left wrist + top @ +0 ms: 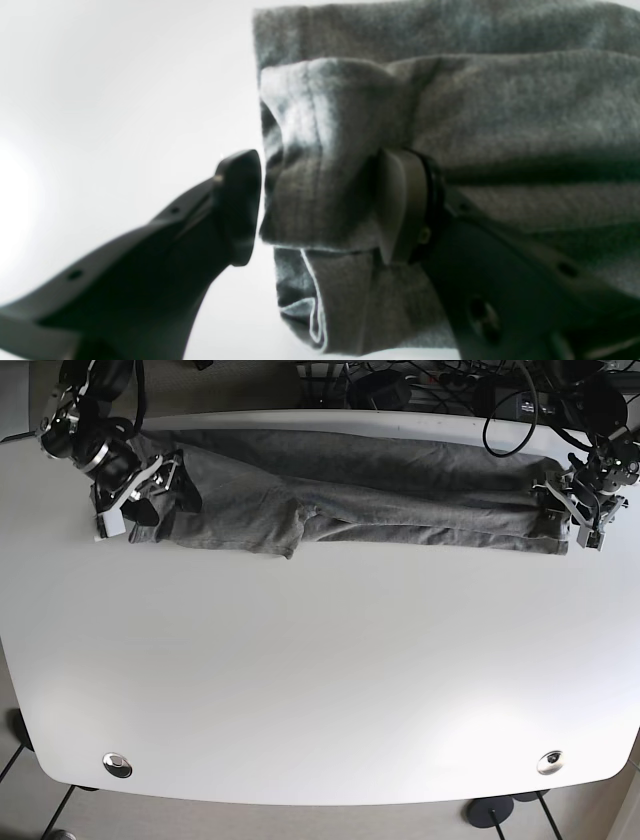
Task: Fold the T-shirt properly
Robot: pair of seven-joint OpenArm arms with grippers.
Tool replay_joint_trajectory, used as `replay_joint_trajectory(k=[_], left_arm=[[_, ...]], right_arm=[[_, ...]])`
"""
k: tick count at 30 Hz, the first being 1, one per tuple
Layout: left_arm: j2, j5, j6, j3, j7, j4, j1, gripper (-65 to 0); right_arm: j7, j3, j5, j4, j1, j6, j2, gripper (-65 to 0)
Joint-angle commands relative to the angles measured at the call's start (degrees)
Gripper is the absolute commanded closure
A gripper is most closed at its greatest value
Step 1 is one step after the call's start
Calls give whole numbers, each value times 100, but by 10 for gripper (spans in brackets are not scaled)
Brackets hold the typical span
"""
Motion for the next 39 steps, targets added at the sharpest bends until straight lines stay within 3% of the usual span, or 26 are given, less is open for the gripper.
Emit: replay_joint_trajectory(k=[1, 4, 13, 15, 20, 21, 24, 31, 35, 36, 37, 39], left_arm=[[-128, -51, -1, -28, -70, 75, -21, -338], [-120, -51, -1, -20, -70, 75, -21, -338], [-111, -51, -1, -20, -70, 75, -39, -338], [-111, -51, -1, -20, -70, 75, -47, -338], [-111, -51, -1, -2, -70, 75, -56, -338], [-111, -51, -1, -2, -70, 75, -56, -338], [-120, -51, -1, 7, -70, 75, -56, -338], [-128, -51, -1, 7, -70, 75, -56, -338], [-128, -51, -1, 7, -70, 75, -56, -338], [-128, -51, -1, 7, -70, 75, -56, -338], [-128, -51, -1, 7, -70, 75, -56, -338], [-128, -51, -1, 7, -70, 75, -56, -338]], right_arm=[[-143, 26, -431, -214, 409, 52, 52, -515], [-161, -282, -994, -583, 717, 88, 34, -515], [138, -501, -1029, -1137, 972, 52, 8, -503], [138, -501, -1029, -1137, 972, 70, 8, -396], [147, -501, -1038, -1137, 972, 79, -124, -29], [147, -501, -1020, -1137, 972, 88, -133, -16], [138, -493, -985, -997, 919, 88, -203, -16], [147, -440, -264, 322, -162, 35, -238, -14], [226, -440, -273, 322, -382, 35, -256, -17], [376, -440, -282, 305, -382, 0, -291, -22], [420, -466, -370, 252, -364, -211, -256, -59], [428, -484, -528, 252, -153, -484, -194, -178]])
